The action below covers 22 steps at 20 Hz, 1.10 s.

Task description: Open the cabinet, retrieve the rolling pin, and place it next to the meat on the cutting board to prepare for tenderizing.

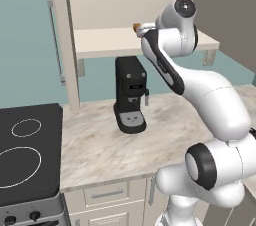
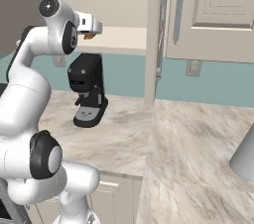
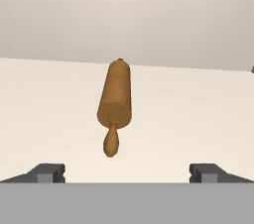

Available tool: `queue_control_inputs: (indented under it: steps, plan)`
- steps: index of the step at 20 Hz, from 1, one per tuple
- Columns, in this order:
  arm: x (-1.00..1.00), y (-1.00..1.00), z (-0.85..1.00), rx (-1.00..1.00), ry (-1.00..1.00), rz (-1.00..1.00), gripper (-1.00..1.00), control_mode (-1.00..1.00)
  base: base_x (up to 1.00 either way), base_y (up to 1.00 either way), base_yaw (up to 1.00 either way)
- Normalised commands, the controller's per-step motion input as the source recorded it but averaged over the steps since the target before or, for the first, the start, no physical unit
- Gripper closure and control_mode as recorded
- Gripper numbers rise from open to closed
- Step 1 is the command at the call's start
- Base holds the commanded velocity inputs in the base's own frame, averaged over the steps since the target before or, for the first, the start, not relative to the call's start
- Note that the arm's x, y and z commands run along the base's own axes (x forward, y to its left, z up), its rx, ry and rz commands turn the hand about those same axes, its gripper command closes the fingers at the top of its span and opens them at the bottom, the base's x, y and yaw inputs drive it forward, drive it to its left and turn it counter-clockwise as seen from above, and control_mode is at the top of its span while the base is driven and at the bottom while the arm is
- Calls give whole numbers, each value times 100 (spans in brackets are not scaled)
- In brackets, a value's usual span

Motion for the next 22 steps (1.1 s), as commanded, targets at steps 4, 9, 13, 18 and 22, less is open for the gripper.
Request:
queue_control_inputs:
  steps: [4,9,13,18,22]
  plan:
    - [35,2,-3,-7,0,0,-100,-100,0,0,0]
    - [36,1,0,-3,2,0,-100,-100,0,0,0]
    - [35,0,0,-1,4,-1,-100,-100,0,0,0]
    - [32,6,-2,0,4,-2,-100,-100,0,0,0]
    - [30,12,-4,0,5,-1,-100,-100,0,0,0]
